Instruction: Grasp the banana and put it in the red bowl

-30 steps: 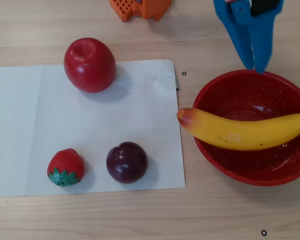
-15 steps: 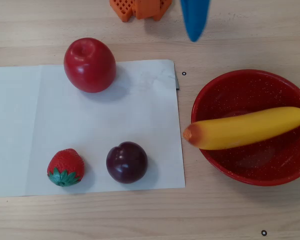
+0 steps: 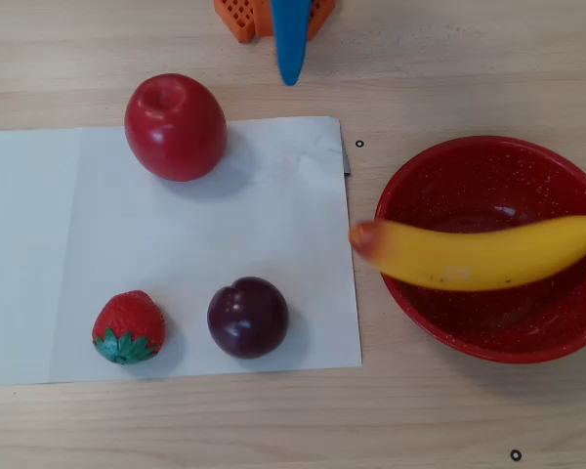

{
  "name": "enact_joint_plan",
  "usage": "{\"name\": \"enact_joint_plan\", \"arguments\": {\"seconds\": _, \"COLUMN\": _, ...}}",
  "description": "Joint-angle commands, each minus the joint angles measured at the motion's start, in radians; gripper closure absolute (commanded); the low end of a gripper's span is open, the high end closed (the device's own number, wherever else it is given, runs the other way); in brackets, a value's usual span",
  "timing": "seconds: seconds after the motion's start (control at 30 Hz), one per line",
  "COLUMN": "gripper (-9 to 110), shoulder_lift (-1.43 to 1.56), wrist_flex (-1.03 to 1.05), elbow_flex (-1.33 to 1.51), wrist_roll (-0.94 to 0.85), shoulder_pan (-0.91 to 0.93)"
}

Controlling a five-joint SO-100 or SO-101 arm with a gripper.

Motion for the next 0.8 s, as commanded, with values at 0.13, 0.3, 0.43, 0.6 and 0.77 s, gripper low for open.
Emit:
{"name": "enact_joint_plan", "arguments": {"seconds": 0.13, "gripper": 101, "shoulder_lift": 0.279, "wrist_flex": -0.302, "elbow_flex": 0.302, "wrist_roll": 0.015, "shoulder_pan": -0.043}}
{"name": "enact_joint_plan", "arguments": {"seconds": 0.3, "gripper": 101, "shoulder_lift": 0.448, "wrist_flex": -0.502, "elbow_flex": 0.577, "wrist_roll": 0.005, "shoulder_pan": -0.061}}
{"name": "enact_joint_plan", "arguments": {"seconds": 0.43, "gripper": 101, "shoulder_lift": 0.601, "wrist_flex": -0.63, "elbow_flex": 0.781, "wrist_roll": -0.029, "shoulder_pan": -0.077}}
{"name": "enact_joint_plan", "arguments": {"seconds": 0.6, "gripper": 101, "shoulder_lift": 0.784, "wrist_flex": -0.696, "elbow_flex": 0.988, "wrist_roll": -0.087, "shoulder_pan": -0.081}}
{"name": "enact_joint_plan", "arguments": {"seconds": 0.77, "gripper": 101, "shoulder_lift": 0.93, "wrist_flex": -0.724, "elbow_flex": 1.157, "wrist_roll": -0.118, "shoulder_pan": -0.081}}
